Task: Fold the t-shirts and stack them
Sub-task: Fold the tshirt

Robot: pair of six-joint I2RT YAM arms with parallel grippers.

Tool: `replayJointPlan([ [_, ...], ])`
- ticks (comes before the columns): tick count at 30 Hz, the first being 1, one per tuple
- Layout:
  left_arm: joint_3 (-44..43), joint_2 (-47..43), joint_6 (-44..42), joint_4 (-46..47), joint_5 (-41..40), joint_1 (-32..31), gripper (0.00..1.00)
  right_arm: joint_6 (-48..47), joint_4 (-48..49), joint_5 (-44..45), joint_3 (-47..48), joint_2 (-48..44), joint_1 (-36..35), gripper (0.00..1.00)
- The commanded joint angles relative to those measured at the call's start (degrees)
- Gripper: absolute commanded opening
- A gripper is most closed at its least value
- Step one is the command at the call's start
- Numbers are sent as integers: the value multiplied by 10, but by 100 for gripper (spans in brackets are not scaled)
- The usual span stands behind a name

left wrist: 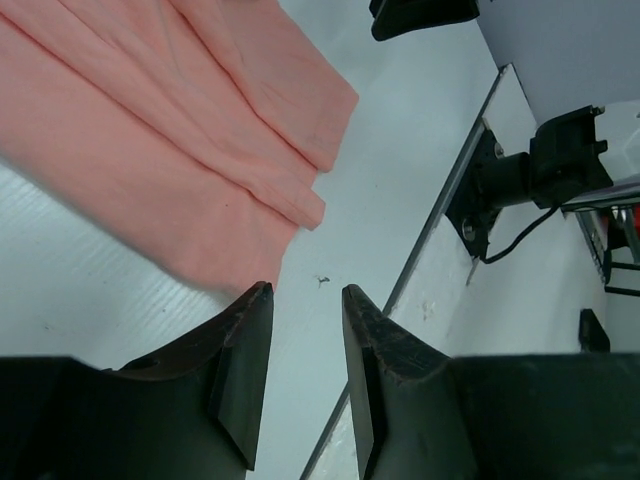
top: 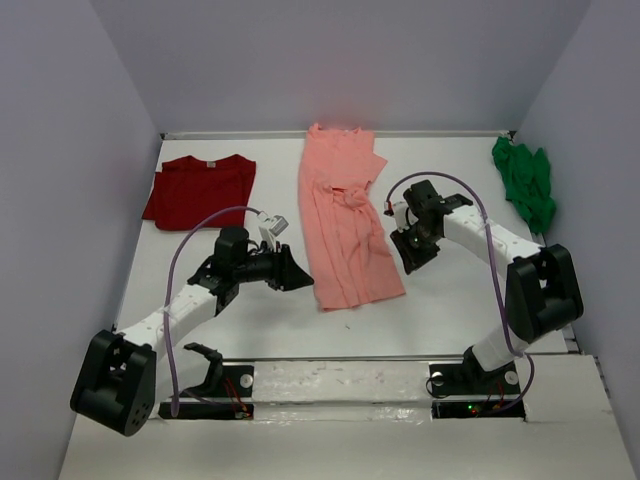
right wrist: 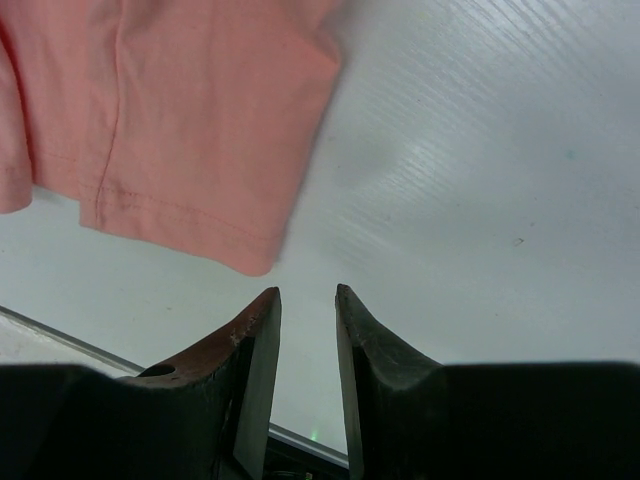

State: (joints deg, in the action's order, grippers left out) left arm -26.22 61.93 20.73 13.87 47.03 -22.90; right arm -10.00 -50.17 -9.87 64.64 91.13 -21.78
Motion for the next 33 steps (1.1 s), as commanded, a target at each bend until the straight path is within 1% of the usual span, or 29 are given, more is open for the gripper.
replayJointPlan([
  [1,22,6,67,48,21,-13,43,9,15,23,13,2,2,34],
  [5,44,-1,76,35,6,-24,43,7,15,31,18,11,8,33],
  [9,27,9,92,-11,12,-35,45,6,15,30,20,6,8,33],
  [12,23,8,106,-37,24,-48,45,3,16,29,19,4,8,33],
  [17,13,8,105,-85,-15,-52,42,2,15,26,21,-2,8,32],
  [19,6,13,101,-91,-25,-52,41,2,15,25,24,-4,8,32],
  [23,-2,42,86,-96,-51,-57,41,2,12,16,33,-3,8,31],
  [25,-9,64,71,-97,-70,-62,39,2,11,17,35,1,8,31],
  [27,-13,86,56,-99,-89,-71,39,0,11,15,34,3,8,31],
  [31,-24,126,60,-84,-91,-88,38,-1,10,13,33,2,8,31],
  [33,-45,148,55,-75,-90,-97,38,-2,10,13,30,-1,8,31],
])
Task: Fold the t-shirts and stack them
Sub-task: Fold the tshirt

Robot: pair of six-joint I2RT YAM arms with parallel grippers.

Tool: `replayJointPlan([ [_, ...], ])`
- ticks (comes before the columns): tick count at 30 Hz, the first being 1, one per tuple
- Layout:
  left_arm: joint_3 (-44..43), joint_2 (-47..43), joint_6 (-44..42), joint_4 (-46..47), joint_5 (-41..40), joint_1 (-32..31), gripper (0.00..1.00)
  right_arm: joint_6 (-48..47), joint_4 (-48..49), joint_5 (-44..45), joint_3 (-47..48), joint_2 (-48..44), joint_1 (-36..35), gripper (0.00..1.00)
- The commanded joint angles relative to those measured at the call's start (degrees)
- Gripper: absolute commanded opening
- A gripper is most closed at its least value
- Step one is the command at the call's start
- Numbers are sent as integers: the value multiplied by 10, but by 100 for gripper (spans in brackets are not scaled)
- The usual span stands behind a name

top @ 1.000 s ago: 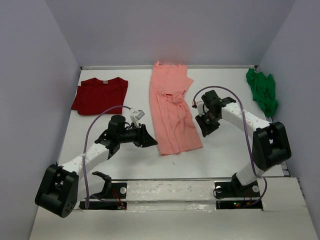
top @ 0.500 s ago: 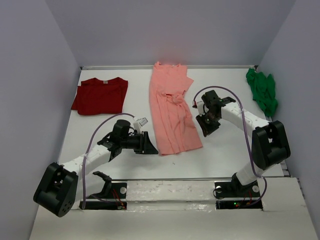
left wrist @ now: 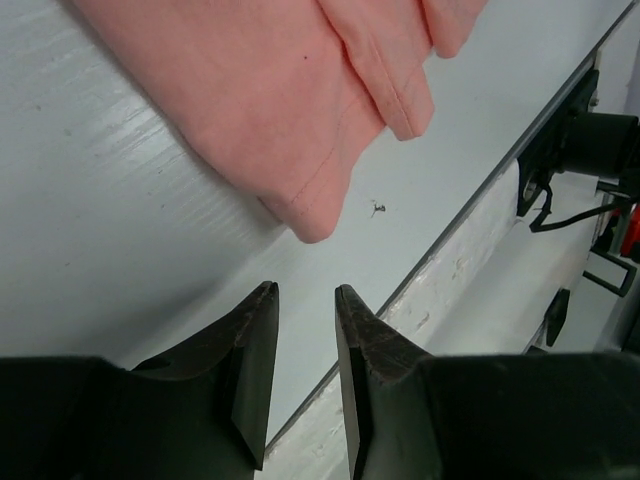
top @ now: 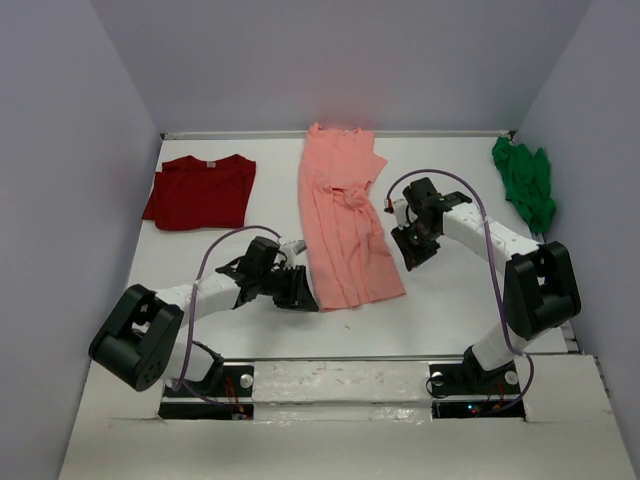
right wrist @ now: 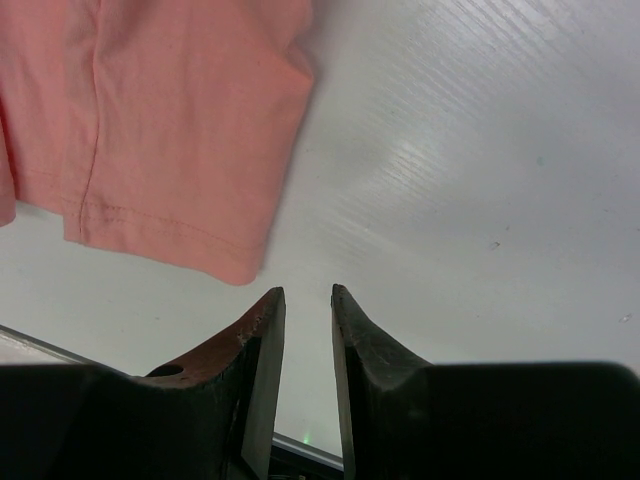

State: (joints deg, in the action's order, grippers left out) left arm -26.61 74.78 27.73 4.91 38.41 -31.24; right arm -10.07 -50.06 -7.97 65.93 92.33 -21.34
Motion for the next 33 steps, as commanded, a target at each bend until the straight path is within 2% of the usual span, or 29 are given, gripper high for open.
replayJointPlan([
  [1,-56,28,-20,15,-6,-24,38,0,9,-8,16,-15,3,31],
  [10,-115,92,-21,12,-19,-57,36,-7,8,-14,10,-17,3,31],
  [21,-116,69,-58,-44,-48,-68,36,-12,9,-21,5,-14,3,30],
  [33,-107,78,-65,-48,-61,-68,37,-14,8,-18,4,-12,3,29],
])
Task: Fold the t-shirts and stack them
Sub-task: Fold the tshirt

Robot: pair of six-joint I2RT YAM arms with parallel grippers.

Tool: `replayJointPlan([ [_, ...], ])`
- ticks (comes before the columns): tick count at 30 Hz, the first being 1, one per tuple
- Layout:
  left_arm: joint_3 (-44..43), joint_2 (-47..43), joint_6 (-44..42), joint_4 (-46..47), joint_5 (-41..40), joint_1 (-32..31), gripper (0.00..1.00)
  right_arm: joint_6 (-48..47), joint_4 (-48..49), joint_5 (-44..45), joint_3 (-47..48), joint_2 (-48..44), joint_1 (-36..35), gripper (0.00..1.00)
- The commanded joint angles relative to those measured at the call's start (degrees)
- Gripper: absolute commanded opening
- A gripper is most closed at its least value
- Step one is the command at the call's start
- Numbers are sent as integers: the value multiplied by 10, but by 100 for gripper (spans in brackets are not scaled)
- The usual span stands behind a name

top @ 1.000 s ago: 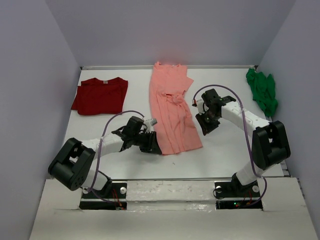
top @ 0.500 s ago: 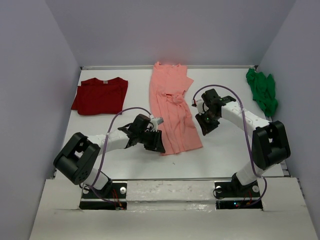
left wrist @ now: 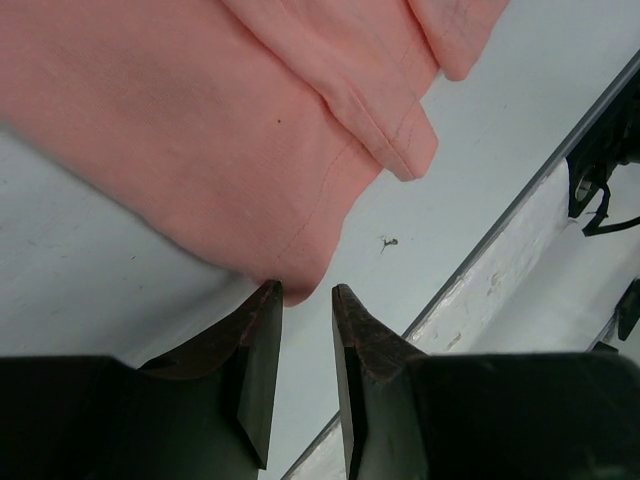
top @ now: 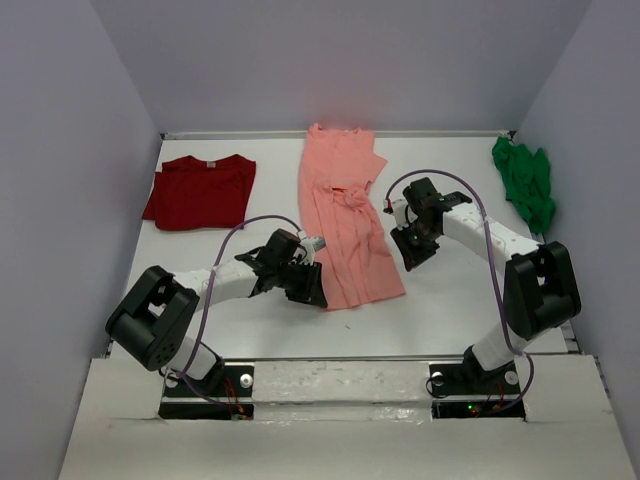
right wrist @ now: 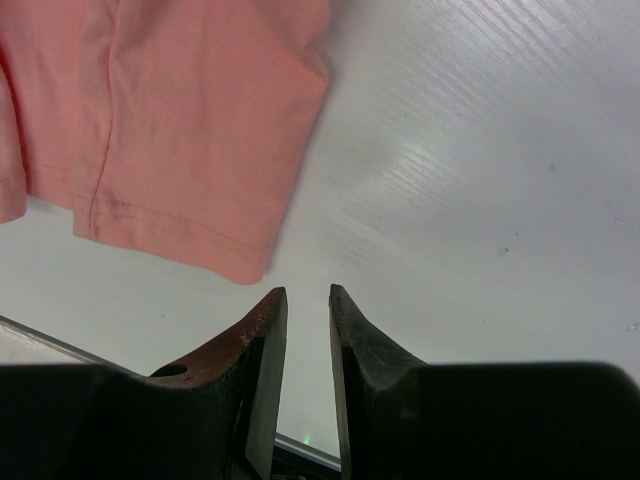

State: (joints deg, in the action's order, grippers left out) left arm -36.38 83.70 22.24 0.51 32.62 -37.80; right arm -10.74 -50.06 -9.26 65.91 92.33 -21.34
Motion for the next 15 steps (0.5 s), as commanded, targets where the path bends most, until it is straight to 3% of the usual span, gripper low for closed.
replayJointPlan([
  [1,-12,-9,-11,-4,-4,-3,37,-8,8,-5,5,-11,3,29],
  [15,-25,16,-20,-24,-12,-3,37,-12,12,-16,1,-4,3,28],
])
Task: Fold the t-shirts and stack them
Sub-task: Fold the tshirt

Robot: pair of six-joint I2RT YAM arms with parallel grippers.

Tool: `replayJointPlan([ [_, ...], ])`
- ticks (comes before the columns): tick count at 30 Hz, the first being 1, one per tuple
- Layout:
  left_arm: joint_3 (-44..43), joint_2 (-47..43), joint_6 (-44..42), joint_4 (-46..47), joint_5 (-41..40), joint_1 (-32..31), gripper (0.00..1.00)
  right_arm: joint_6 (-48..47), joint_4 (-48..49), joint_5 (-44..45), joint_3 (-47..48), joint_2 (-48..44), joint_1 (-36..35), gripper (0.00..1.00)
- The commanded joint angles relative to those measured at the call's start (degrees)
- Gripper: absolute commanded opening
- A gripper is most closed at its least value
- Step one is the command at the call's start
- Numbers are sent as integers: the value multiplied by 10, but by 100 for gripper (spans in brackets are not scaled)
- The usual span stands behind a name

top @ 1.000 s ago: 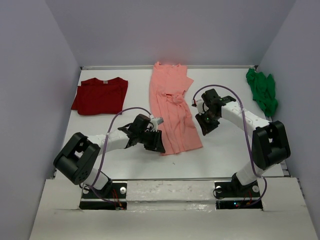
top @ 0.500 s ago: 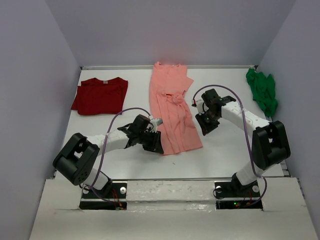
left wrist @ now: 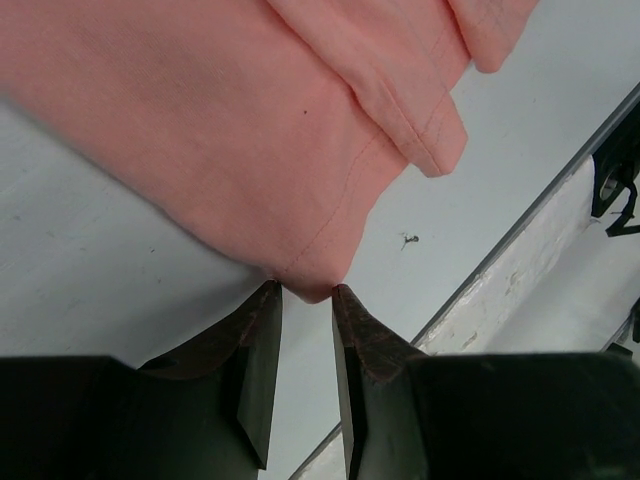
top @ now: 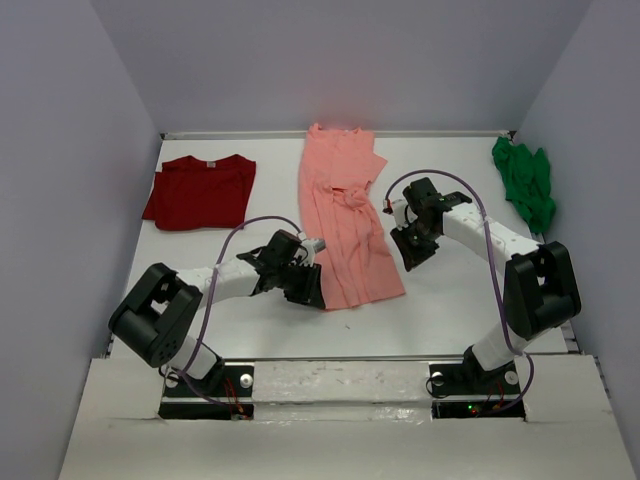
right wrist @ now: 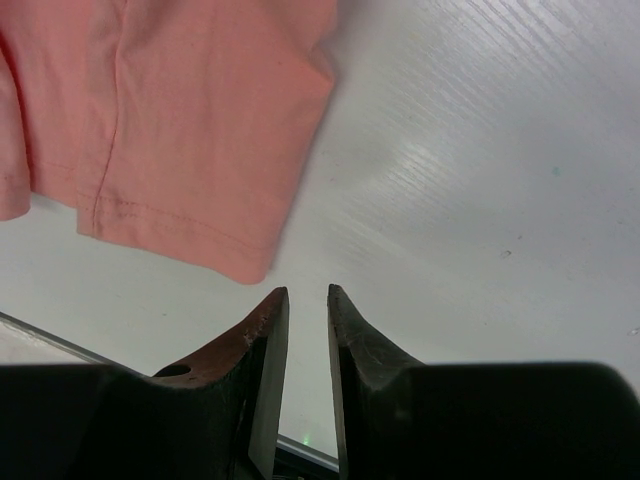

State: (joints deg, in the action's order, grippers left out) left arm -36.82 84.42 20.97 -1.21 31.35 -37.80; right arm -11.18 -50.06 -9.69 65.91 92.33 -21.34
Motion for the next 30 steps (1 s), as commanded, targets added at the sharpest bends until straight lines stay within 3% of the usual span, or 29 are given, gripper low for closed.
replayJointPlan([
  [1,-22,13,-8,-5,2,-3,37,-8,12,-14,1,-3,3,28],
  [9,-36,36,-6,-4,-6,-14,37,-12,12,-21,-8,-8,3,27],
  [12,-36,35,-6,-3,-9,-15,31,-17,7,-31,-11,-9,3,25],
  [17,-38,29,-10,-5,-17,-16,0,-8,-6,-48,-6,12,3,24],
  [30,-32,2,-11,1,-25,-16,0,1,-28,-101,-8,79,3,33],
])
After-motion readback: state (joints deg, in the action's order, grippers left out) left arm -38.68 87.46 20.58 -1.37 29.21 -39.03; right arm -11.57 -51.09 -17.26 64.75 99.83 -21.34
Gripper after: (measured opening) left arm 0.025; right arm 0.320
